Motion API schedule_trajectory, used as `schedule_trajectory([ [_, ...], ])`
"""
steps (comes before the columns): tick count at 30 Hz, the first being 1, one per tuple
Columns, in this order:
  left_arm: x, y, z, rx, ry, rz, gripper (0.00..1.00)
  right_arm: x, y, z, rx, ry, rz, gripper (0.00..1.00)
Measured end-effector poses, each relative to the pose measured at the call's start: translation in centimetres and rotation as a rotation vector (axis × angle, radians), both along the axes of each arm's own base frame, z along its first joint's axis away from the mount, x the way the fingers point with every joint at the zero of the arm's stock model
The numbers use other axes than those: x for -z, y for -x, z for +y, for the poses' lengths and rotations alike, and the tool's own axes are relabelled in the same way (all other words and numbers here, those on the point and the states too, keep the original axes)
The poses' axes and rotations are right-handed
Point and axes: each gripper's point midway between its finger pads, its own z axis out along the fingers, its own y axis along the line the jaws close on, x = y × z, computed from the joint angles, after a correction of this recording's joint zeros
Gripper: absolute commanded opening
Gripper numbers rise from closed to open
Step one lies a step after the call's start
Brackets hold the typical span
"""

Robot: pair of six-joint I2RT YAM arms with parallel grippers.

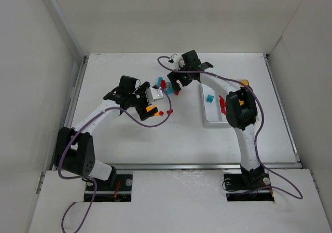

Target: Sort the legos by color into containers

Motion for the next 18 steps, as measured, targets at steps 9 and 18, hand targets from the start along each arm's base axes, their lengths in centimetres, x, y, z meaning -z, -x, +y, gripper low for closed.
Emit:
schedule_trajectory([
  [9, -0.2, 0.0, 0.1, 0.000, -0.005, -0.010, 1.00, 0.4, -0.9, 3.0, -0.058, -0.031, 0.011, 0.92],
  [18, -0.3, -0.1, 0.3, -0.008, -0.012, -0.018, 1.00, 3.8, 0.2, 4.9, -0.097, 0.015, 0.076, 0.83],
])
